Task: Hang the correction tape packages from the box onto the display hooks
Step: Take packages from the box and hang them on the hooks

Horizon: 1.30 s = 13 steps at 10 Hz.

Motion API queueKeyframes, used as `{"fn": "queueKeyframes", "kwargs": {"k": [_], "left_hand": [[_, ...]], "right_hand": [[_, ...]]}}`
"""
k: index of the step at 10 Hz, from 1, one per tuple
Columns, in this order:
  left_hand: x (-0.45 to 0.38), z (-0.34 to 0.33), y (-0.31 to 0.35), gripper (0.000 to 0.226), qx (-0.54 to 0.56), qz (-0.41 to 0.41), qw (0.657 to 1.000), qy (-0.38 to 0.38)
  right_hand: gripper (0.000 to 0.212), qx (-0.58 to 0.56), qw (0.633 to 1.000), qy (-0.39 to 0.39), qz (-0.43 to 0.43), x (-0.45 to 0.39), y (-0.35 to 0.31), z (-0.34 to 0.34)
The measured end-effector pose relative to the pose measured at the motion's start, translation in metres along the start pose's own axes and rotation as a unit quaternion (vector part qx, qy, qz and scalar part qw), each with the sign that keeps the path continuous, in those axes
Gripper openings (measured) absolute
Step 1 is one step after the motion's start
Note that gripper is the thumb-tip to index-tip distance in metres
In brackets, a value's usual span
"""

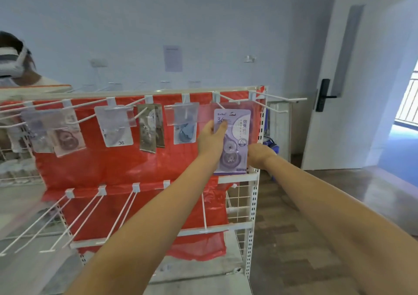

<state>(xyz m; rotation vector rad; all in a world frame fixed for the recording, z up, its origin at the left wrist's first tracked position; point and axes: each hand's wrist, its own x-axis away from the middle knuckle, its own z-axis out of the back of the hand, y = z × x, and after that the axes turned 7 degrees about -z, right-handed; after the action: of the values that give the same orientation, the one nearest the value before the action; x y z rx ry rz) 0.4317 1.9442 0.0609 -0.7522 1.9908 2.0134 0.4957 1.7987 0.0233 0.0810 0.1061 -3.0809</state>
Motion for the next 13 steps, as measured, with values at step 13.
{"fn": "queueKeyframes", "kwargs": {"k": [13], "left_hand": [[-0.083, 0.042, -0.148, 0.031, -0.351, 0.133, 0.91, -0.173]], "right_hand": [[0.03, -0.029, 0.997, -0.061, -0.03, -0.067, 0.011, -0.057]]}}
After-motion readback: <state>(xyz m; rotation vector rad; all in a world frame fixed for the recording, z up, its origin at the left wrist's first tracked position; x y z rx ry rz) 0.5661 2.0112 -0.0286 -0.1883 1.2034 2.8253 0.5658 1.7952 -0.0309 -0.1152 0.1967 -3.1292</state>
